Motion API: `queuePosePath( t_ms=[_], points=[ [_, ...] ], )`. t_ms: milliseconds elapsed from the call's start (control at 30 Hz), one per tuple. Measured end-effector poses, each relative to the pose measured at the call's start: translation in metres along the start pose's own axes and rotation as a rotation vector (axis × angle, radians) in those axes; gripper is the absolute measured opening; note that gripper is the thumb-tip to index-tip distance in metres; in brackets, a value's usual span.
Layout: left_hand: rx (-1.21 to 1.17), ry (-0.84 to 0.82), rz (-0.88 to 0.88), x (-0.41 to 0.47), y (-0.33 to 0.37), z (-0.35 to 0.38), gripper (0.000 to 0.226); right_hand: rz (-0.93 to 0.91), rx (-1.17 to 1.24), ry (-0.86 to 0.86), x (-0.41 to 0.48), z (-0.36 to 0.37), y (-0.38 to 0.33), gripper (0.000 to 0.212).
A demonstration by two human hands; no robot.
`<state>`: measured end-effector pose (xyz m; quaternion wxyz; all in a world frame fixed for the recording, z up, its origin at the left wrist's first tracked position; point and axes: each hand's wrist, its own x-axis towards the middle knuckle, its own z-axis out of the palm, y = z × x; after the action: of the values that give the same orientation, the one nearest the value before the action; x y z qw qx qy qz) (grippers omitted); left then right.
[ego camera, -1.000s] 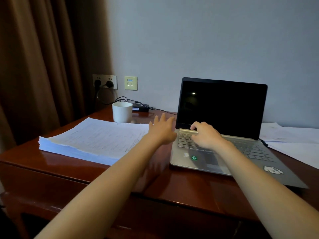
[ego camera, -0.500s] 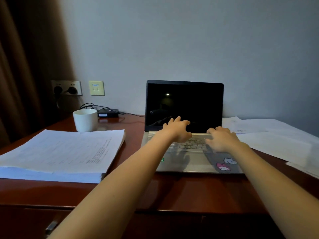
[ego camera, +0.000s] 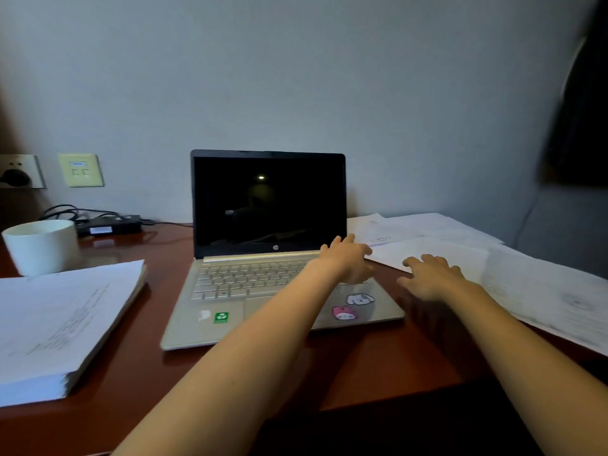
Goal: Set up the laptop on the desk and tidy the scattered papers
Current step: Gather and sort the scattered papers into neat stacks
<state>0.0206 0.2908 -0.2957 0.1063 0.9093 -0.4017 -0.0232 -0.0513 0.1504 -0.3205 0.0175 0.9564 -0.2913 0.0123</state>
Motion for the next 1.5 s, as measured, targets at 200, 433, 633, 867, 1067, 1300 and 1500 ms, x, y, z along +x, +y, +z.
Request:
queuePosePath(
  t_ms=[200,433,633,867,1067,1300,1500],
  points=[
    [0.047,-0.047,0.088,0.022,0.030,0.020,0.049,0.080,0.018,-0.045,-0.005,0.006,0.048,0.057],
    [0.042,-0.122,0.148,0.040,0.065,0.046,0.052,0.270,0.140,-0.173,-0.006,0.012,0.098,0.086],
    [0.008,-0.135,0.189,0.061,0.086,0.071,0.057,0.328,0.232,-0.186,-0.003,0.019,0.132,0.103],
    [-0.086,-0.146,0.213,0.083,0.108,0.086,0.042,0.221,0.199,-0.174,0.005,0.029,0.139,0.099],
    [-0.125,-0.057,0.212,0.081,0.111,0.099,0.037,0.461,0.932,0.147,0.029,0.025,0.122,0.042],
    [-0.100,-0.096,0.244,0.078,0.099,0.093,0.034,0.766,1.773,0.178,0.044,0.006,0.116,0.041],
    [-0.143,-0.095,0.256,0.079,0.093,0.090,0.030,0.701,1.589,-0.078,0.054,0.013,0.102,0.010]
  ],
)
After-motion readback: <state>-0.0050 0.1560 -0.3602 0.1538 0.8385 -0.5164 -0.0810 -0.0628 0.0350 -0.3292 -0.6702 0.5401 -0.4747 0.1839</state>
